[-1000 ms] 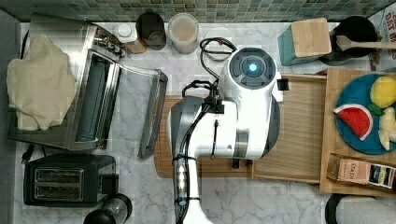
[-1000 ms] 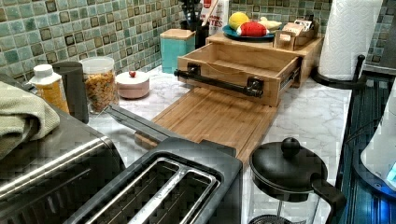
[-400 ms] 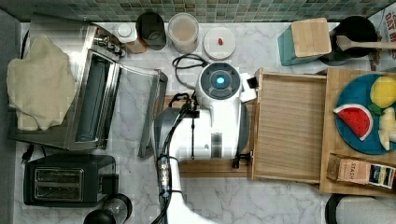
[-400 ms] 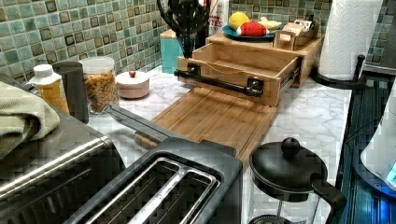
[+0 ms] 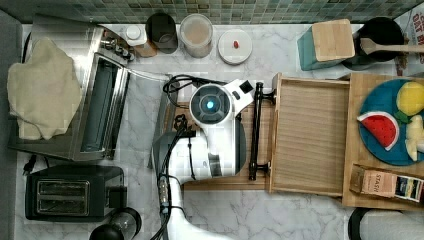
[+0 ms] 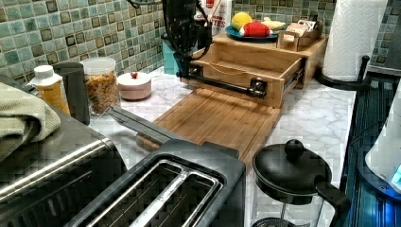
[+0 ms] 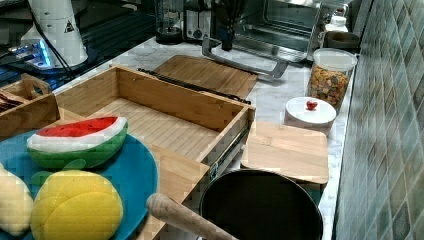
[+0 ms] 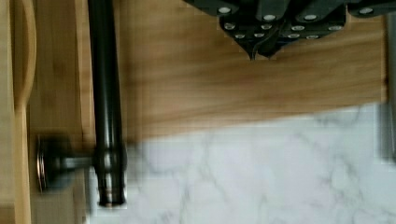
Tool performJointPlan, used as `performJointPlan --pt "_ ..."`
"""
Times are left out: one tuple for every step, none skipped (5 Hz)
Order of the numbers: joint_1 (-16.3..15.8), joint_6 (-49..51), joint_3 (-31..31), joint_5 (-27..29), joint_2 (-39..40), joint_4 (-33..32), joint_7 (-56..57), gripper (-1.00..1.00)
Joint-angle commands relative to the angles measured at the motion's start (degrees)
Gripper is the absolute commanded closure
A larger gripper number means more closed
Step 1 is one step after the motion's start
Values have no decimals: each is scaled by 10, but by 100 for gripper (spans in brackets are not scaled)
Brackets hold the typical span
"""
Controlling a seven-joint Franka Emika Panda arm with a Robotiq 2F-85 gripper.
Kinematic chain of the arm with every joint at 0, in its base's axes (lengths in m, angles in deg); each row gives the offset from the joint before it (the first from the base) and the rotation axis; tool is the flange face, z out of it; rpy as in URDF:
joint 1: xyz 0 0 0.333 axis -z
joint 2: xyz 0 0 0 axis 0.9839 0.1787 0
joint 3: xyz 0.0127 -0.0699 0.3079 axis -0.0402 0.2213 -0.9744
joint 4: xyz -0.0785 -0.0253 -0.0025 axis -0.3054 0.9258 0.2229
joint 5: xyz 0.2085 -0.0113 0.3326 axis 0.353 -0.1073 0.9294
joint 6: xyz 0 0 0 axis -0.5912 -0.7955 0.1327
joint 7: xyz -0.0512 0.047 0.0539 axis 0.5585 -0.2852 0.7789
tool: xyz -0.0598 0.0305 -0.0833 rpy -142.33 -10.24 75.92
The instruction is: Close the drawer.
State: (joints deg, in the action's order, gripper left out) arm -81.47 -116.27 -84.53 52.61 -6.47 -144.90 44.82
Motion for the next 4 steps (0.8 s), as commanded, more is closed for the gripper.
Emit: performJointPlan --pt "40 -24 32 -16 48 -17 49 100" --pt "49 -56 33 -16 52 -42 42 100" --pt "47 -98 42 -38 46 -71 12 100" --pt "39 -95 62 -65 20 -89 -5 100"
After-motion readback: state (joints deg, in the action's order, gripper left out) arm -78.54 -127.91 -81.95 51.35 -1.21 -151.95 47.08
